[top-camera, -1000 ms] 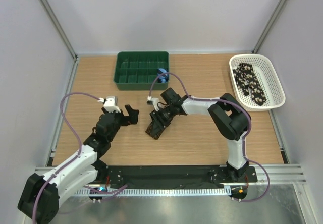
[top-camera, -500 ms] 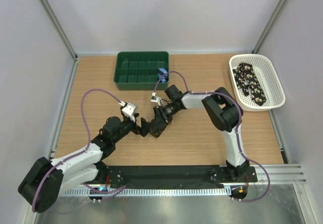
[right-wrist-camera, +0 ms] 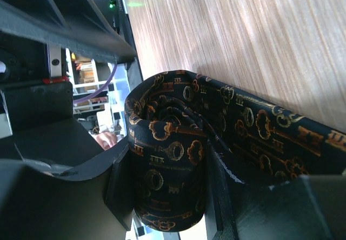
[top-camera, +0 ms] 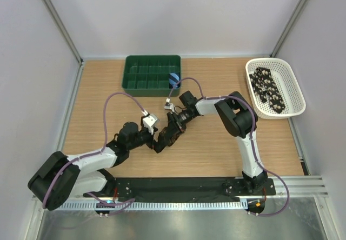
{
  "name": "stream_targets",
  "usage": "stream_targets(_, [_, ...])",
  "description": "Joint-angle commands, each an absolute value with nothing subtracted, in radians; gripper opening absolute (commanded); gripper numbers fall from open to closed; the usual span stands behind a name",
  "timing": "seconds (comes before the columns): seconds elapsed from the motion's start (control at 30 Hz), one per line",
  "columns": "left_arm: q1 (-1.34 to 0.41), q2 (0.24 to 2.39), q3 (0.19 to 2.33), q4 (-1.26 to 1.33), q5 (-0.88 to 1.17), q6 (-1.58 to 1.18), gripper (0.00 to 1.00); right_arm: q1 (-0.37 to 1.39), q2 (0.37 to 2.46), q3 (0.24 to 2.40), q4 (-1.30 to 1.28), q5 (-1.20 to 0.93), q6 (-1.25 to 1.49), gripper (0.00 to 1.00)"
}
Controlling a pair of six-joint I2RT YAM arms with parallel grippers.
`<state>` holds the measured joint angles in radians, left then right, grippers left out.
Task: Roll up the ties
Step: Roll the tie
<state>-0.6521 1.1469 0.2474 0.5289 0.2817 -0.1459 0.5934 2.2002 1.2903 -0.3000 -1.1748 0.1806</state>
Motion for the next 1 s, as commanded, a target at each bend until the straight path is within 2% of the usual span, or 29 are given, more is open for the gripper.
stream_targets(0.0, [-0.661, 1.173, 0.313, 0.551, 0.337, -0.104, 1.0, 0.586, 2.235, 1.296, -0.299, -1.114, 0.164, 0.21])
stream_targets(0.97, [-0.686, 1.456, 0.528, 0.394, 0.316, -0.04, 1.0, 0.588, 2.229, 1.293, -0.299, -1.115, 0.164, 0.21])
